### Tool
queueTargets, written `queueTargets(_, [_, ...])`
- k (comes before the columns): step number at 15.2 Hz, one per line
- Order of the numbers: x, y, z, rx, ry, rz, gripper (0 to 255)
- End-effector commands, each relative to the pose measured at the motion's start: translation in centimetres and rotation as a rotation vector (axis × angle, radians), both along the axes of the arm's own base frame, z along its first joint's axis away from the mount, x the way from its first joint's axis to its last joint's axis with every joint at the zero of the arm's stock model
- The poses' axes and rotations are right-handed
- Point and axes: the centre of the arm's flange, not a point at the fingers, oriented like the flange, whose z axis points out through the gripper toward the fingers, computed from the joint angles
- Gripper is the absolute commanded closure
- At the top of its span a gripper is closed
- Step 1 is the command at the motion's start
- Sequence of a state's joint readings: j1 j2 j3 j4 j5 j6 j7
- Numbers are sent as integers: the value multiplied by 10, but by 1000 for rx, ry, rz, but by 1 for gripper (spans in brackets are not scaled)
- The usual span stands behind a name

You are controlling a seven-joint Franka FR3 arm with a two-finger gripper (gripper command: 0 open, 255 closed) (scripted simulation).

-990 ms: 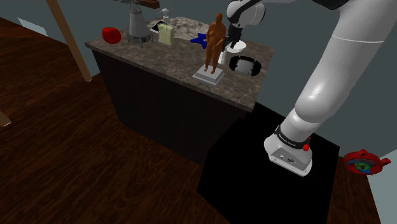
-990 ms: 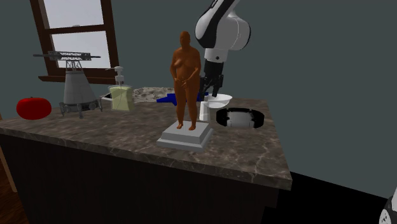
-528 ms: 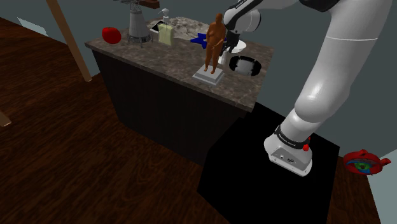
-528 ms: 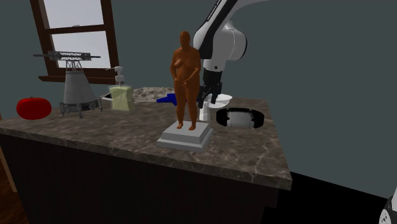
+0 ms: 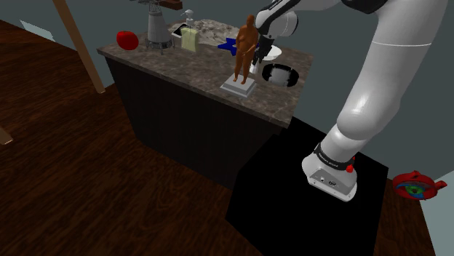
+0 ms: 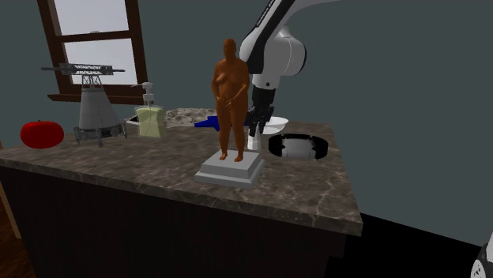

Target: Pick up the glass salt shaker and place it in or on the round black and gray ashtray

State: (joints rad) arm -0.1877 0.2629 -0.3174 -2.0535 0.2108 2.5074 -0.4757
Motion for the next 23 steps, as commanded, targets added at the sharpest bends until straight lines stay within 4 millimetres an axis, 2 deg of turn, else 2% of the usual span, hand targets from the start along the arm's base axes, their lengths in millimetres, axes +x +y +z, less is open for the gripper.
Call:
queueTargets(1, [0, -1, -1, 0, 1, -1, 255])
queueTargets(8, [0, -1, -1, 0, 1, -1, 255])
queueTargets(23, [0, -1, 79, 0, 1, -1, 255])
